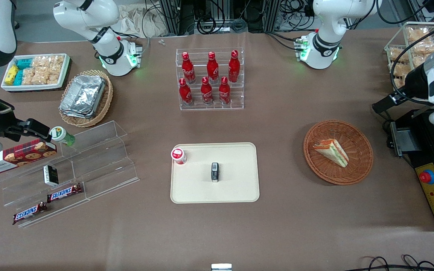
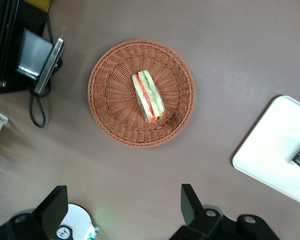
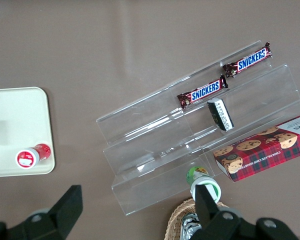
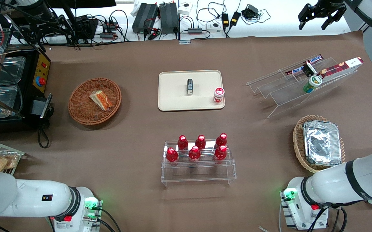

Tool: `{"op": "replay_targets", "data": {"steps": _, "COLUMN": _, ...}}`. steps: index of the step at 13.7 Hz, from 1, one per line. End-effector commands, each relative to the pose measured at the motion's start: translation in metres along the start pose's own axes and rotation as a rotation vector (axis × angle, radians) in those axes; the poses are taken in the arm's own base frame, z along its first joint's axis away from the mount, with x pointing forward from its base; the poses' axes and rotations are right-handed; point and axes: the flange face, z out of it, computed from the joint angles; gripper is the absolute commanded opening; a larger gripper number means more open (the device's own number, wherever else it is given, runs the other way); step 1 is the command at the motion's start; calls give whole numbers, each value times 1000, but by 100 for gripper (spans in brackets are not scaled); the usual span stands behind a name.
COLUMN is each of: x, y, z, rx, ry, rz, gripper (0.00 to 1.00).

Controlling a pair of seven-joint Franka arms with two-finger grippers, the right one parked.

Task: Place sandwich from basket to tray
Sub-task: 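Move the left gripper over the wicker basket holding the sandwich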

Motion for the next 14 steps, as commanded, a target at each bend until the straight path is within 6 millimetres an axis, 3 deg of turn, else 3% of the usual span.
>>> {"op": "replay_targets", "data": {"steps": 1, "x": -4, "y": -1, "z": 12, "rx": -5, "ry": -7, "rz": -145, "gripper": 100}}
{"op": "replay_targets", "data": {"steps": 4, "x": -2, "y": 2, "z": 24, "rx": -35, "ry": 5, "rz": -323, "gripper": 100}}
{"op": "replay_targets", "data": {"steps": 9, "x": -19, "y": -15, "z": 77, "rx": -53, "ry": 18, "rz": -346, "gripper": 100}}
{"op": "replay_targets", "data": {"steps": 14, "x": -8, "y": -12, "z": 131, "rx": -71, "ry": 30, "rz": -394, "gripper": 100}}
